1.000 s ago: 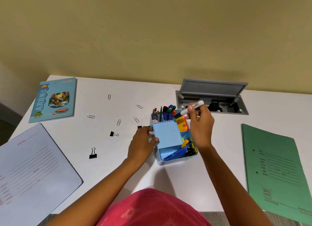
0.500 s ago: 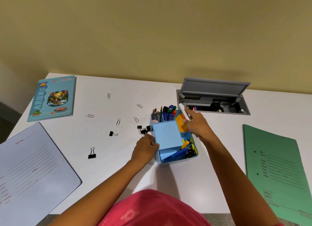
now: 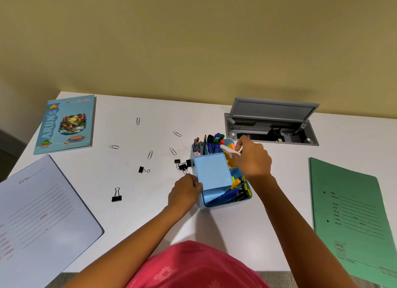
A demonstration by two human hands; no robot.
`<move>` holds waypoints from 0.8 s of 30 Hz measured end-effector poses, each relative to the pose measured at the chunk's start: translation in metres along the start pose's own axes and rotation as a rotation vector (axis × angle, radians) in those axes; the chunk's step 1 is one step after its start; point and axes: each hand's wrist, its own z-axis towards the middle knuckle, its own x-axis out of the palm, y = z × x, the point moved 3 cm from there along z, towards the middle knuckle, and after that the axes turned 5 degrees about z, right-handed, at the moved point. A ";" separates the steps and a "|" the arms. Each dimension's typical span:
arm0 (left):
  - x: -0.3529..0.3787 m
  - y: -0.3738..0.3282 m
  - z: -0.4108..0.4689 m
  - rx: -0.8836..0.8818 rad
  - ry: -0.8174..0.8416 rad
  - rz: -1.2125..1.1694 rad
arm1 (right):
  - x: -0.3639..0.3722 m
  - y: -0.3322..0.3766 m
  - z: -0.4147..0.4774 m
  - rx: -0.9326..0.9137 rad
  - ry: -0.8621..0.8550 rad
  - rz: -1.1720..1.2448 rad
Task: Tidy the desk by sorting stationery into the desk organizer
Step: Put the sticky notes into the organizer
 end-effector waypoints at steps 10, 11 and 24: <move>0.000 -0.001 0.000 0.003 0.003 0.020 | 0.002 0.032 0.042 -0.082 0.119 -0.258; 0.000 -0.001 0.000 0.004 0.003 0.019 | 0.001 0.035 0.047 -0.063 0.152 -0.251; -0.002 -0.002 -0.001 0.004 -0.009 0.062 | 0.014 0.051 0.073 -0.104 0.196 -0.245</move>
